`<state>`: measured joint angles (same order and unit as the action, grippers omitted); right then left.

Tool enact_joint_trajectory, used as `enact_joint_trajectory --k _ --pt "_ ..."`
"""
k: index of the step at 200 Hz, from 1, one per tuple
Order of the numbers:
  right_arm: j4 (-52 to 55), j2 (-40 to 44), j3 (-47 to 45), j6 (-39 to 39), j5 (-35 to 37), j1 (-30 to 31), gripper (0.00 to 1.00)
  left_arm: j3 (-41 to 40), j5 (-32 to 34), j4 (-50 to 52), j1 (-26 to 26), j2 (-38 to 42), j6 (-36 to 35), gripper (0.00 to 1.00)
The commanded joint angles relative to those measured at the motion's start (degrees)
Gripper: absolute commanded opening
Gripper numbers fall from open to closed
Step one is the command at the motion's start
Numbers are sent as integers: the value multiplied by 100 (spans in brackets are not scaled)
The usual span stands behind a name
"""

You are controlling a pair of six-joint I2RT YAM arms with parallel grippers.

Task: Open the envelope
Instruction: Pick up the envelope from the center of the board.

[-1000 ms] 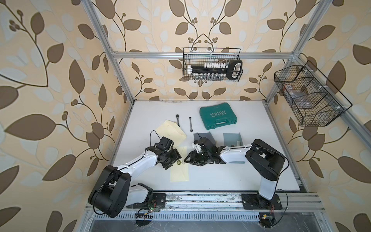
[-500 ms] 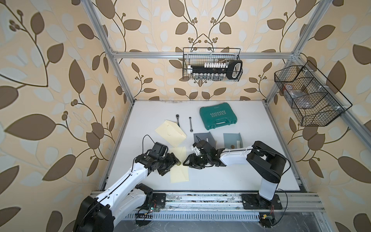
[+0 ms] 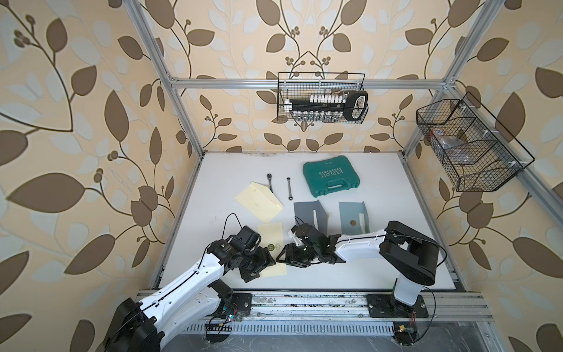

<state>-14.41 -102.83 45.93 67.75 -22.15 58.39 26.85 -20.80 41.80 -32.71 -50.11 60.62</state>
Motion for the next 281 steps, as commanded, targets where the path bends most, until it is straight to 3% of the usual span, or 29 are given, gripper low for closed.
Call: enact_joint_trajectory --k 1,200,281 --pt "169 12 -152 85 230 37 59 -57 49 -34 -38 -134 5 78" --pt "514 -58 -158 211 342 -17 60 -605 365 -594 -35 -562 -24 80" --pt "-536 -277 -278 247 -61 -74 56 -566 336 -691 -42 -779 -121 80"
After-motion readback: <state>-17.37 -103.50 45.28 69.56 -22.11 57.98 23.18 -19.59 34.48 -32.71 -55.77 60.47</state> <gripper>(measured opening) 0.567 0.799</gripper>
